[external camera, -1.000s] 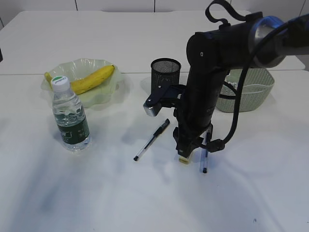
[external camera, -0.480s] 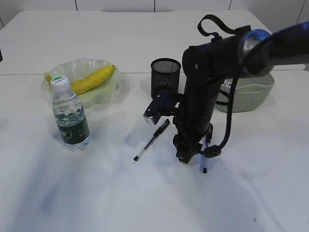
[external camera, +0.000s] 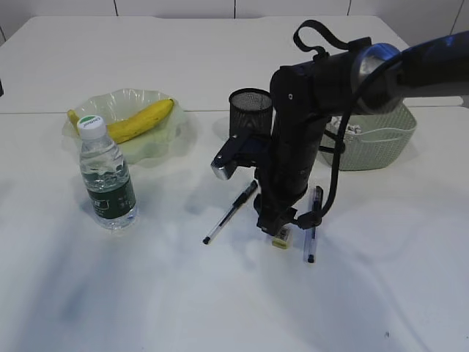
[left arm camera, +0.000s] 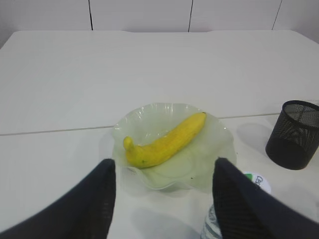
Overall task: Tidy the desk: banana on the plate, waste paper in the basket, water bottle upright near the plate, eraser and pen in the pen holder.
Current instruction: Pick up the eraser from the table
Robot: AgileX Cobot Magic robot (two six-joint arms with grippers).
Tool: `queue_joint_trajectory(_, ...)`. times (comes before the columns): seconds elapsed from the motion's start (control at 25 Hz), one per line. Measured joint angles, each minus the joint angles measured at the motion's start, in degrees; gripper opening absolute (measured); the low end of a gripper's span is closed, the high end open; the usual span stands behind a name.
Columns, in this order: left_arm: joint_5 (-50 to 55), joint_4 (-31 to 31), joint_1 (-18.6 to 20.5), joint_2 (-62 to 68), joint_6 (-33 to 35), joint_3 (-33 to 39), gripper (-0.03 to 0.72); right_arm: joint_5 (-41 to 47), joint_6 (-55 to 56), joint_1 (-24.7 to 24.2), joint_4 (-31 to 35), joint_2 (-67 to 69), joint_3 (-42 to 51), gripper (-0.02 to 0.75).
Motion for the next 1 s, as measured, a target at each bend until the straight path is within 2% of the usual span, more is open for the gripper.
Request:
queue_joint_trajectory(0.44,0.4,0.0,0.0,0.0,0.0,0.0,0.409,4.0,2.1,0.0,-1.0,1.5,-1.4,0.337)
queue_joint_trajectory(1.0,0.4,0.0,0.0,0.0,0.0,0.0,0.384,4.2,2.4,0.0,-1.3,1.5,-1.4,0.337)
